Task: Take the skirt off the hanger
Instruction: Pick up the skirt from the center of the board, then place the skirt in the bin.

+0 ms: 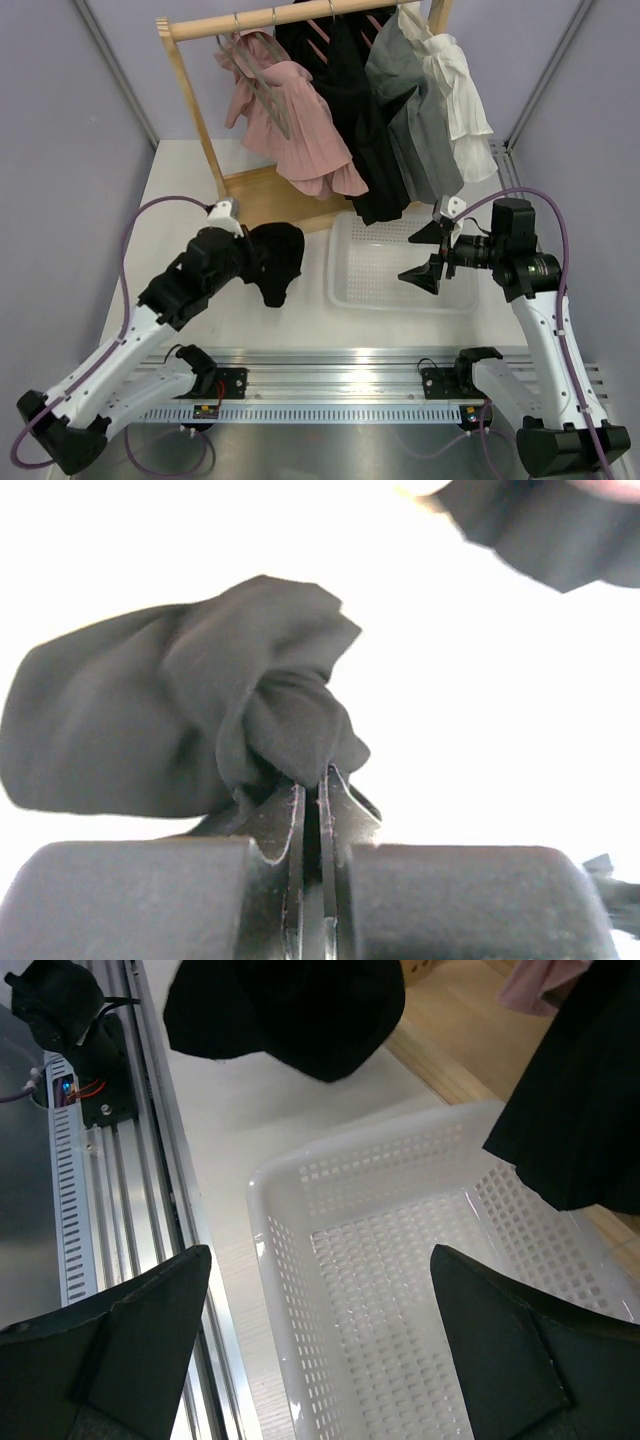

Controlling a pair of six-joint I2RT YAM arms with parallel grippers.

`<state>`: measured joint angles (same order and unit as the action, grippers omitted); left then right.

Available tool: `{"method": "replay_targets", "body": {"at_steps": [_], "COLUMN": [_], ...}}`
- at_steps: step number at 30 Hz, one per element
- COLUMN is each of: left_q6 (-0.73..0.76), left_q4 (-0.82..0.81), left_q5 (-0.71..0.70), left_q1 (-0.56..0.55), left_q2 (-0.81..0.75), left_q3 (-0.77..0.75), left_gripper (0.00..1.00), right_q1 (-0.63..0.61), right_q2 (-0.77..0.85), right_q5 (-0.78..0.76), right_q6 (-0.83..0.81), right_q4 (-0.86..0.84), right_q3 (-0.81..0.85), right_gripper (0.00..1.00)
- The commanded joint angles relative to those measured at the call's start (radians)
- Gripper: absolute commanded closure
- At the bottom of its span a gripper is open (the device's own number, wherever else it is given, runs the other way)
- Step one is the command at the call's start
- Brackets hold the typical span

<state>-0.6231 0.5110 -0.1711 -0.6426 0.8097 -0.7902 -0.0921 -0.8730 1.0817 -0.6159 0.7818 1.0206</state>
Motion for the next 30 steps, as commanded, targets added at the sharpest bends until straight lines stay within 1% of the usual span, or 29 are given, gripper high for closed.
{"method": "replay_targets", "body": {"at_steps": [1, 2, 5, 7, 11, 13, 14, 16, 17, 20, 21, 24, 28, 29, 30], "left_q6": [0.008, -0.004, -0.03, -0.035, -0.058, -0.061, -0.066, -0.078, -0.079, -0.092, -0.098, -0.121, -0.109, -0.102, -0.096], "left_q4": [-0.035, -0.084, -0.188, -0.235, -0.337, -0.365, -0.385, -0.408, -0.428, -0.451, -0.465, -0.551, -0.66, -0.663, -0.661], "left_q5": [0.094, 0.163, 0.27, 0.303, 0.343, 0.346, 0.343, 0.344, 0.346, 0.351, 0.36, 0.357, 0.306, 0.297, 0.285], "left_q1": [-0.003, -0.003, -0.023, -0.046, -0.138, -0.169, -0.192, -0.219, -0.232, -0.264, -0.269, -0.29, -0.322, -0.33, -0.344], "left_q2": [-0.02, -0.015, 0.023, 0.074, 0.196, 0.258, 0.323, 0.394, 0.469, 0.589, 0.668, 0.797, 0.882, 0.891, 0.901], "left_q3": [-0.102, -0.109, -0.136, -0.161, -0.231, -0.276, -0.293, -0.343, -0.363, -0.434, -0.443, -0.429, -0.414, -0.419, -0.42], "left_gripper": [1.0, 1.0, 1.0, 1.0, 1.0, 1.0, 1.0, 1.0, 1.0, 1.0, 1.0, 1.0, 1.0, 0.96, 0.77], "right_q1": [0.052, 0.066, 0.121, 0.15, 0.186, 0.196, 0.207, 0.221, 0.227, 0.25, 0.258, 0.265, 0.275, 0.276, 0.278], "right_q2": [0.015, 0.019, 0.034, 0.04, 0.046, 0.052, 0.054, 0.061, 0.065, 0.074, 0.075, 0.08, 0.081, 0.077, 0.077], "right_q5": [0.037, 0.038, 0.037, 0.037, 0.04, 0.038, 0.038, 0.038, 0.038, 0.037, 0.037, 0.032, 0.026, 0.026, 0.024], "right_q6": [0.051, 0.057, 0.076, 0.081, 0.082, 0.082, 0.084, 0.088, 0.09, 0.091, 0.09, 0.088, 0.09, 0.09, 0.088], "right_q4": [-0.073, -0.087, -0.102, -0.105, -0.104, -0.104, -0.104, -0.104, -0.104, -0.099, -0.099, -0.096, -0.095, -0.093, -0.092], "right_q3": [-0.011, -0.016, -0.025, -0.027, -0.028, -0.027, -0.027, -0.025, -0.025, -0.025, -0.025, -0.027, -0.03, -0.03, -0.028], "right_gripper": [0.0, 0.01, 0.01, 0.01, 0.0, 0.01, 0.0, 0.01, 0.01, 0.01, 0.01, 0.01, 0.01, 0.01, 0.0]}}
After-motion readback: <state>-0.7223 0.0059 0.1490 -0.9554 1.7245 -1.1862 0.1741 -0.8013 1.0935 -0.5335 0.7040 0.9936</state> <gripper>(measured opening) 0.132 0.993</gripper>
